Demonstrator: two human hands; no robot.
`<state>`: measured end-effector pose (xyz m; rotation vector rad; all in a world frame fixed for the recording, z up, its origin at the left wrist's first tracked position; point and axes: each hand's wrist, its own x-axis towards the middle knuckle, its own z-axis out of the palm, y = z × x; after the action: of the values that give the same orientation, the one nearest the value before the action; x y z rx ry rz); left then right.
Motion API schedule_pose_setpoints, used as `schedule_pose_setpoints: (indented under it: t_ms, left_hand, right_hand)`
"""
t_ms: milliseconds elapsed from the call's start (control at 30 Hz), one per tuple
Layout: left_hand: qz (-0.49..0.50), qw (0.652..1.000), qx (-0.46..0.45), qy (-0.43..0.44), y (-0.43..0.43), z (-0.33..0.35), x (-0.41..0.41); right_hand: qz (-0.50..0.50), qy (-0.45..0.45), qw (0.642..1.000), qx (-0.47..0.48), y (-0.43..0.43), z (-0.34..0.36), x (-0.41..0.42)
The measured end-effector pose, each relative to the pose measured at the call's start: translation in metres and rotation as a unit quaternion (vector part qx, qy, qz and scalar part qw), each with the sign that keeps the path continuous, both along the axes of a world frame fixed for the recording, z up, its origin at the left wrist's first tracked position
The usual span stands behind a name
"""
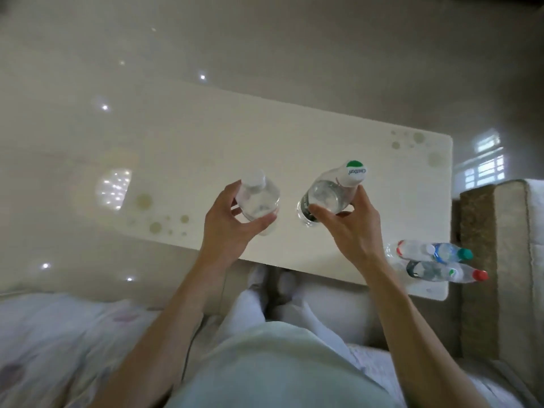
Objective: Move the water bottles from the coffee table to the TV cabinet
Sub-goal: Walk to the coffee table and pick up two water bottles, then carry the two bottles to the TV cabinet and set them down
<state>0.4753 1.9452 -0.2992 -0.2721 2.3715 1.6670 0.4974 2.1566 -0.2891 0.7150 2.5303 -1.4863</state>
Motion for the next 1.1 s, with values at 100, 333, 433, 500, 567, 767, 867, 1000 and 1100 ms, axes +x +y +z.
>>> schedule_pose_setpoints:
  t_ms: [100,333,433,500,567,767,867,1000,1100]
  left_hand:
    - [0.065,0.998,-0.004,-0.002,-0.015,0.008,0.021]
    - [0.259,0.966,-0.02,0.005,-0.077,0.037,0.1]
    - [0.267,0.964,-0.014,-0.005,-0.077,0.039,0.102]
    - [0.275,0.961,-0.023,-0.009,-0.081,0.04,0.105]
    - [0.315,0.949,-0.03,-0.004,-0.106,0.042,0.119]
    - [0.395,0.918,-0.038,-0.009,-0.187,0.05,0.156]
    - [0.434,0.901,-0.02,-0.013,-0.232,0.05,0.17]
    - [0.459,0.888,-0.027,-0.016,-0.289,0.051,0.182]
    - [0.466,0.884,-0.042,-0.012,-0.324,0.053,0.187]
  right_hand:
    - [0.057,0.007,0.998,-0.005,-0.018,0.006,-0.003]
    - [0.251,0.024,0.968,0.011,-0.098,0.034,-0.001]
    - [0.26,0.041,0.964,0.016,-0.101,0.035,-0.004]
    - [0.268,0.036,0.963,0.019,-0.102,0.034,-0.003]
    - [0.311,0.041,0.95,0.013,-0.129,0.038,-0.002]
    - [0.425,0.071,0.902,0.026,-0.234,0.04,0.0]
    - [0.459,0.069,0.885,0.023,-0.29,0.038,0.003]
    - [0.493,0.066,0.867,0.027,-0.363,0.039,0.01]
    - [0.506,0.06,0.86,0.02,-0.406,0.042,0.013]
